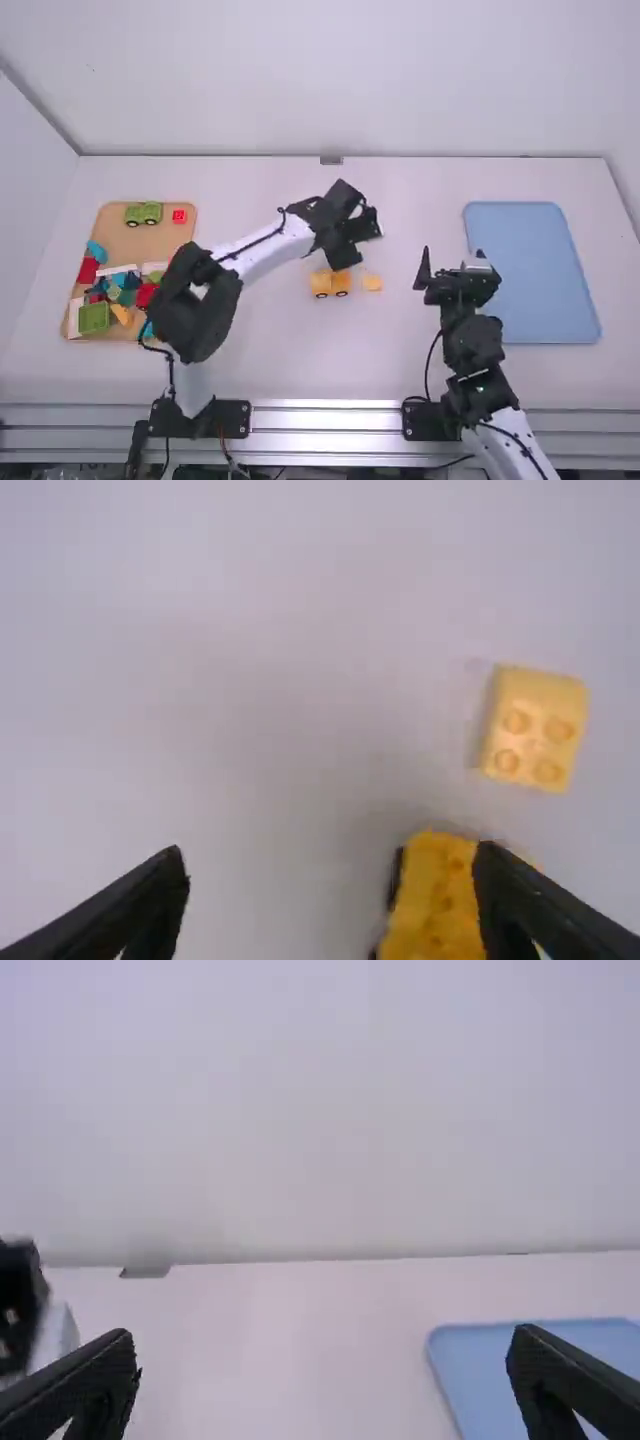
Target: Assemble lego blocks to make yellow taxi
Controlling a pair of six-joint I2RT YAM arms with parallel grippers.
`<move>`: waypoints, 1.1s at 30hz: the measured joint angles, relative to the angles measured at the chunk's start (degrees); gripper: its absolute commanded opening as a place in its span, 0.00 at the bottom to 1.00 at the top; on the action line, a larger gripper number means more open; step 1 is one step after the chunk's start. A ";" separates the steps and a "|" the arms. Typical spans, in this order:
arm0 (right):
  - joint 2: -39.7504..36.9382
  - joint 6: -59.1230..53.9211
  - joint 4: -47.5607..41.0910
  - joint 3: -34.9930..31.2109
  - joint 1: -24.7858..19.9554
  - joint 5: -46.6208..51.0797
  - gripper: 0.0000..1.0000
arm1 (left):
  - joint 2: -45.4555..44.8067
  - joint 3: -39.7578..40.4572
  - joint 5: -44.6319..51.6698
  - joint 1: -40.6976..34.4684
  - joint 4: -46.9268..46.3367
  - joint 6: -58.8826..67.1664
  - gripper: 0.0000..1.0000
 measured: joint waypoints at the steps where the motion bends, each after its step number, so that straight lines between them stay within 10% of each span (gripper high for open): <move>1: 0.94 -0.02 0.66 0.02 -0.90 -1.64 0.99 | -1.42 0.00 0.68 1.18 -0.81 -0.68 0.70; 9: 12.61 -1.31 -4.13 3.74 -8.66 -15.91 0.99 | -10.34 -2.29 9.68 8.17 0.35 -2.32 0.74; 15: 30.88 -10.73 -16.48 19.96 -14.10 -33.57 0.99 | -16.46 -13.66 18.38 14.86 10.25 -3.02 0.79; 16: 32.98 -12.00 -17.86 21.75 -14.45 -35.39 0.98 | -16.68 -15.02 18.99 15.43 11.08 -3.21 0.99; 25: 61.05 -27.19 -24.37 37.57 -14.25 -49.72 0.99 | -16.83 -25.11 10.10 17.68 21.77 -12.83 0.99; 33: 71.08 -30.82 -23.15 43.08 -14.16 -50.42 0.99 | -16.83 -29.29 10.64 17.68 21.42 -8.55 0.99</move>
